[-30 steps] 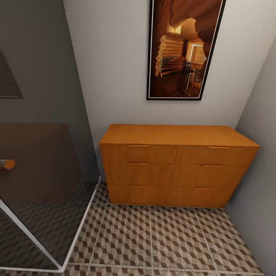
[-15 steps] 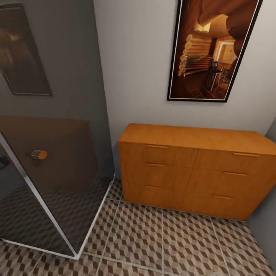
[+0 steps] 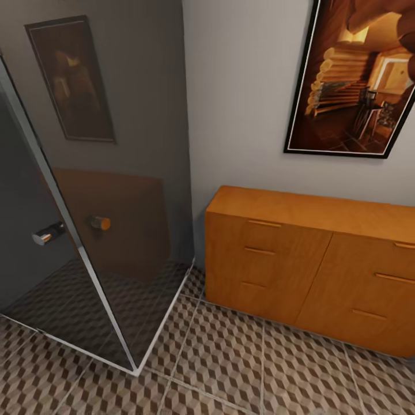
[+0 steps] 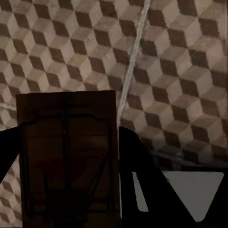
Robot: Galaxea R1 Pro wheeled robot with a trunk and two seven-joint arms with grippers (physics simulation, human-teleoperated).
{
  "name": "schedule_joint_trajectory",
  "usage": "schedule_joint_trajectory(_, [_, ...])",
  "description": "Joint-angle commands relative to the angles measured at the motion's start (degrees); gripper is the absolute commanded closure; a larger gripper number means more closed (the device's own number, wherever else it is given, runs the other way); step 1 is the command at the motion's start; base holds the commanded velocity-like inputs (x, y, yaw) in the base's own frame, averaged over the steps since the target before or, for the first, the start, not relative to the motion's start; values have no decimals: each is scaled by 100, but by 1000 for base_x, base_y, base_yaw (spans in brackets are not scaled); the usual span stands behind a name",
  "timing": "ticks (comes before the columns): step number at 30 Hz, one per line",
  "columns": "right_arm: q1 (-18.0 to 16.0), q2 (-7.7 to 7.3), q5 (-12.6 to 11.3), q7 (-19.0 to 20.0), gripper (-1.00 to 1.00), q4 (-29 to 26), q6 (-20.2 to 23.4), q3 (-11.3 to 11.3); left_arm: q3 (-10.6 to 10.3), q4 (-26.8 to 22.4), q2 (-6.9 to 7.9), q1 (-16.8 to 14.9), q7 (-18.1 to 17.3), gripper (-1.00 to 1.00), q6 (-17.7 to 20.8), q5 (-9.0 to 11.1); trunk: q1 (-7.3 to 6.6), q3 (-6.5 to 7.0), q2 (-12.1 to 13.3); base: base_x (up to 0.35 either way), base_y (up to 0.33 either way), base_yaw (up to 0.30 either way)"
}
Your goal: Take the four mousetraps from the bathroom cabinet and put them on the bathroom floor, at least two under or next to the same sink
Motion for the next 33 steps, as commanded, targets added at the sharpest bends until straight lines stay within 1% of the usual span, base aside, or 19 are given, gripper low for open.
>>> schedule_joint_trajectory(1, [0, 3, -52, -17, 100, -5, -14, 49, -49, -82, 55, 46, 25, 100, -39, 10, 0, -5, -3, 0, 0, 287])
schedule_joint_trajectory(4, [0, 21, -50, -17, 100, -3, -17, 49, -53, -107, 130, 135, 8, 100, -243, 4, 0, -5, -3, 0, 0, 287])
schedule_joint_trajectory(6, [14, 45, -56, -16, 100, 1, -14, 49, -54, -114, 145, 162, 0, 100, -346, 9, 0, -5, -3, 0, 0, 287])
schedule_joint_trajectory(12, [91, 152, -42, -17, 100, 4, -10, 49, -55, -106, 149, 182, -4, 100, -417, 13, 0, -5, -3, 0, 0, 287])
schedule_joint_trajectory(17, [118, 165, -45, -15, 100, 4, -9, 49, -55, -112, 132, 187, -5, 100, -424, 6, 0, -5, -3, 0, 0, 287])
schedule_joint_trajectory(23, [131, 160, -72, -21, 100, 24, -9, 48, -55, -105, 198, 224, -37, 100, -436, 28, 0, -5, -3, 0, 0, 287])
schedule_joint_trajectory(26, [134, 162, -87, -18, 100, 143, -2, 47, -55, -80, 291, 238, -218, 100, -442, 18, 0, -5, -3, 0, 0, 287])
schedule_joint_trajectory(29, [154, 167, -87, -17, 100, 191, -2, 49, -55, -75, 351, 240, -416, 100, -438, 15, 0, -5, -3, 0, 0, 287])
schedule_joint_trajectory(33, [201, 173, -73, -17, 100, 202, -1, 49, -55, -84, 372, 241, -520, 100, -430, 15, 0, -5, -3, 0, 0, 287])
